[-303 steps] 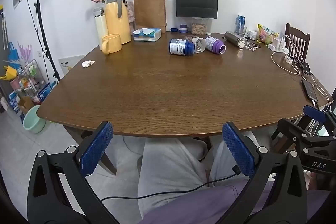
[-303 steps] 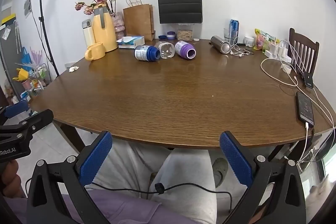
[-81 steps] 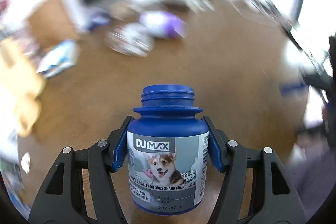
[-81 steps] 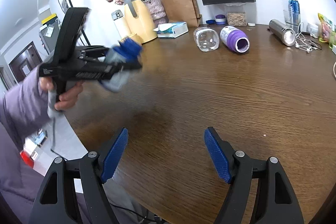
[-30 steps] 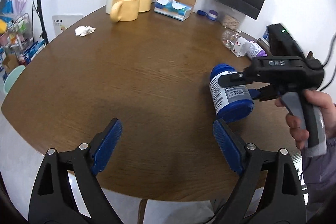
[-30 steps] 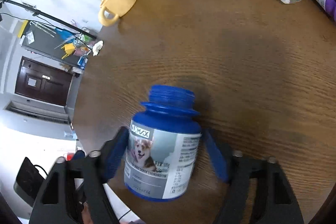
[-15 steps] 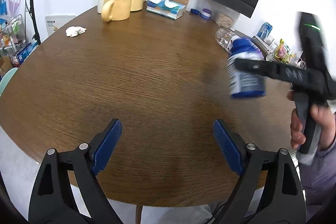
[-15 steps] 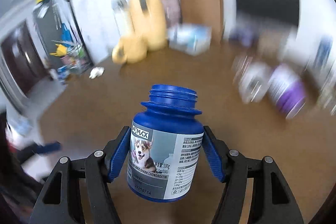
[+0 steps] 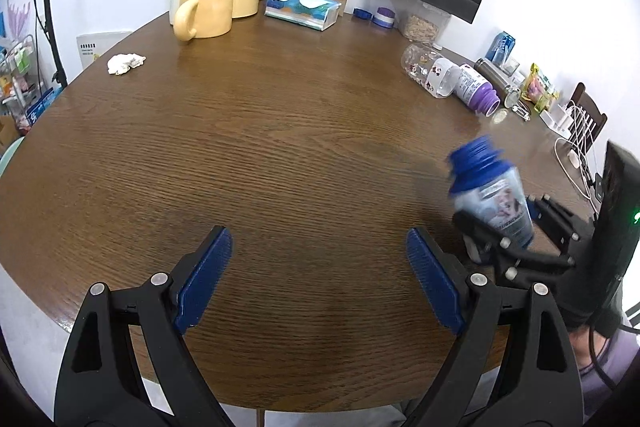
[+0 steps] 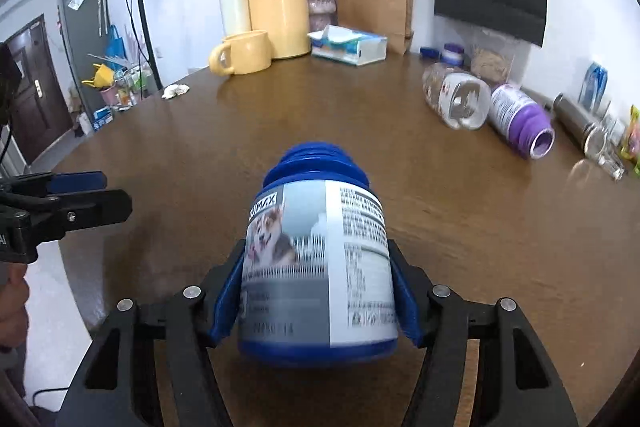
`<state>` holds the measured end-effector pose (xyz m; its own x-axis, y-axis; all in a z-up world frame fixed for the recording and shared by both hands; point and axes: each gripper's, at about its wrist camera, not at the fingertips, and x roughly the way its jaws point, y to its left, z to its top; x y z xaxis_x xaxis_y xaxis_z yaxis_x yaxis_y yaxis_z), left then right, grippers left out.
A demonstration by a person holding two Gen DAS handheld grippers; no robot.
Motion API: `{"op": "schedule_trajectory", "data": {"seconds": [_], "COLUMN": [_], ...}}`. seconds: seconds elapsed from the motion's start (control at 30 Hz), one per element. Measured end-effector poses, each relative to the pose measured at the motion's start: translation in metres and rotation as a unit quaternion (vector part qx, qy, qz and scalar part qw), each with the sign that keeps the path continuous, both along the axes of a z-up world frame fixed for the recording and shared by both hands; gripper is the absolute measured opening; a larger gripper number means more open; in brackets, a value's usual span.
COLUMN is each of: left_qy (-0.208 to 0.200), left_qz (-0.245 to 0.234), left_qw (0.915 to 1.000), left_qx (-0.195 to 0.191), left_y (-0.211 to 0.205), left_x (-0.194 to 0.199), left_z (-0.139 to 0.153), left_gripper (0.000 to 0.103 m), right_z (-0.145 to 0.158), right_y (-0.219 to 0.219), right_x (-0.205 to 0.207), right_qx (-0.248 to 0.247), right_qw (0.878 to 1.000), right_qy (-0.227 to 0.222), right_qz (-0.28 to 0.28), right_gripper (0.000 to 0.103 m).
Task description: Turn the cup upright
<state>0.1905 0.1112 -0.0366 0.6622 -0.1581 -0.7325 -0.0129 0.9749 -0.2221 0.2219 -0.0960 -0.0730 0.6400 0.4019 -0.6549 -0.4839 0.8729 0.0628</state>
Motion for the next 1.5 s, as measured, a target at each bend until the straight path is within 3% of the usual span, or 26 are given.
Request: {"op": "schedule_trajectory", "data": {"seconds": [0.13,0.27,0.33,0.4,0.5,0.53,0.6,0.77,0.8,0.83,0.87,0.9,0.97,1.07,1.2,1.3,1.33,1.37,1.43,1.47,1.5], "left_qy": [0.000,0.004,0.011,0.025,0.056,0.071,0.092,0.170,0.187,0.201,0.206,0.208,0.194,0.183,0.125,0.036,-0.023,-0.090,-0.163,-0.160,-0.138], "left_qz": [-0.005,-0.013,-0.020,-0.028,-0.059,-0.075,-0.094,-0.114,-0.114,-0.115,-0.120,-0.124,-0.122,-0.120,-0.116,-0.095,-0.070,-0.046,-0.015,-0.008,-0.011], "left_qw": [1.0000,0.9999,0.9996,0.9985,0.9905,0.9841,0.9758,0.9660,0.9653,0.9641,0.9607,0.9604,0.9662,0.9680,0.9835,0.9944,0.9973,0.9945,0.9840,0.9819,0.9846], "left_qx": [0.000,-0.004,-0.019,-0.039,-0.111,-0.144,-0.175,-0.159,-0.142,-0.130,-0.142,-0.138,-0.118,-0.123,-0.060,-0.030,0.000,0.028,0.070,0.101,0.107], "left_y": [-0.003,-0.005,-0.006,-0.009,-0.019,-0.026,-0.042,-0.094,-0.105,-0.113,-0.119,-0.124,-0.131,-0.134,-0.134,-0.123,-0.119,-0.116,-0.111,-0.110,-0.109], "left_x": [0.000,0.001,0.003,0.008,0.020,0.026,0.038,0.081,0.088,0.093,0.096,0.097,0.096,0.096,0.089,0.080,0.073,0.066,0.059,0.064,0.070], "left_z": [0.000,-0.001,-0.001,-0.001,0.003,0.005,0.006,-0.002,-0.008,-0.015,-0.020,-0.022,-0.020,-0.021,-0.006,0.013,0.020,0.025,0.022,0.014,0.006], "left_gripper": [0.086,0.086,0.087,0.091,0.091,0.093,0.096,0.095,0.093,0.075,0.064,0.063,0.062,0.062,0.062,0.062,0.062,0.062,0.062,0.062,0.062], "right_z": [0.004,0.003,0.011,0.021,0.038,0.045,0.051,0.057,0.057,0.056,0.055,0.053,0.048,0.040,0.044,0.052,0.052,0.051,0.047,0.044,0.041], "right_y": [0.004,0.008,0.003,-0.007,-0.033,-0.047,-0.066,-0.108,-0.114,-0.121,-0.126,-0.131,-0.139,-0.150,-0.151,-0.143,-0.140,-0.137,-0.133,-0.132,-0.131], "right_x": [0.004,0.007,0.005,0.003,-0.002,-0.005,-0.008,-0.019,-0.021,-0.024,-0.025,-0.025,-0.023,-0.014,0.001,0.009,0.010,0.010,0.010,0.010,0.009], "right_qx": [-0.002,-0.010,0.012,0.044,0.099,0.116,0.125,0.144,0.147,0.150,0.151,0.153,0.160,0.185,0.217,0.208,0.204,0.202,0.204,0.204,0.204], "right_qw": [1.000,1.000,0.999,0.998,0.993,0.991,0.990,0.987,0.987,0.986,0.986,0.985,0.983,0.977,0.970,0.973,0.975,0.975,0.974,0.974,0.974], "right_qy": [-0.003,0.022,0.027,0.039,0.061,0.063,0.059,0.055,0.055,0.055,0.054,0.057,0.064,0.086,0.103,0.089,0.085,0.084,0.092,0.097,0.100], "right_qz": [0.002,0.008,0.018,0.023,0.022,0.017,-0.003,-0.044,-0.047,-0.052,-0.056,-0.060,-0.065,-0.061,-0.043,-0.036,-0.035,-0.034,-0.030,-0.028,-0.028], "right_gripper": [0.068,0.069,0.083,0.085,0.085,0.085,0.085,0.085,0.085,0.085,0.085,0.085,0.085,0.085,0.085,0.085,0.085,0.085,0.085,0.085,0.085]}}
